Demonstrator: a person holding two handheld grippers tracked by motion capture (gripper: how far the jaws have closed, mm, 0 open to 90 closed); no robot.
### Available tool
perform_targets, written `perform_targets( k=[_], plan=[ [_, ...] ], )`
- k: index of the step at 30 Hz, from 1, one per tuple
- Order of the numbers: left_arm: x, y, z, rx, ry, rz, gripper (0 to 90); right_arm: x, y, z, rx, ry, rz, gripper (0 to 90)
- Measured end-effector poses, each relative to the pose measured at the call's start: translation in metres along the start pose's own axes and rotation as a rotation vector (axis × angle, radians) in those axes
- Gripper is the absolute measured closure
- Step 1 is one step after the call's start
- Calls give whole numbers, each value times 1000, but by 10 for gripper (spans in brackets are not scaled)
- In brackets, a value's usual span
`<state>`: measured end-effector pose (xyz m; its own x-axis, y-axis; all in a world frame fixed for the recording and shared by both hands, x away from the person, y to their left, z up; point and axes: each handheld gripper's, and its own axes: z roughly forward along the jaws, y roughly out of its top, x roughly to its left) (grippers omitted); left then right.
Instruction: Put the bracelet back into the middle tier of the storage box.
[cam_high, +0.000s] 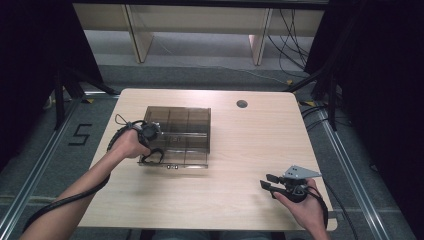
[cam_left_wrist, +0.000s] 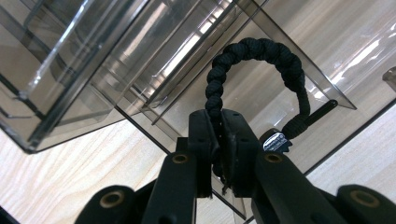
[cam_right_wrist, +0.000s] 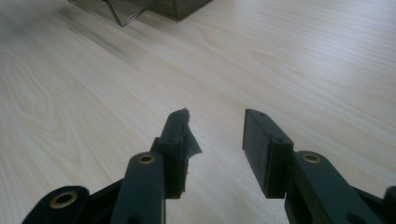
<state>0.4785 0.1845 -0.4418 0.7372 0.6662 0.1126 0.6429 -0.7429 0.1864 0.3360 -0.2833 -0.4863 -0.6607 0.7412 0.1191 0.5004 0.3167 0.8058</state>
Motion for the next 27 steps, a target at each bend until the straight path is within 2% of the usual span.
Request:
perform_targets(
  k=[12, 13, 14, 16, 18, 19, 26, 27],
  plan=[
    [0, -1, -7, 2, 9, 6, 809, 0, 0, 0, 8, 3, -1, 618],
    [0, -1, -7, -11, 13, 6, 811, 3, 0, 0, 10, 2, 28, 618],
    [0, -1, -7, -11, 13, 6, 815, 2, 0, 0, 10, 7, 14, 618],
    [-1, -1, -8, -9, 14, 5, 822, 3, 0, 0, 19, 12, 24, 618],
    [-3, 0, -5, -15, 15, -6, 849, 2, 0, 0, 14, 3, 11, 618],
    [-3, 0, -6, 5, 14, -17, 854, 4, 0, -1, 26, 9, 36, 618],
    [-3, 1, -5, 8, 16, -17, 862, 2, 0, 0, 12, 10, 14, 618],
    [-2, 1, -5, 20, 21, -1, 862, 3, 0, 0, 18, 13, 23, 618]
  ],
)
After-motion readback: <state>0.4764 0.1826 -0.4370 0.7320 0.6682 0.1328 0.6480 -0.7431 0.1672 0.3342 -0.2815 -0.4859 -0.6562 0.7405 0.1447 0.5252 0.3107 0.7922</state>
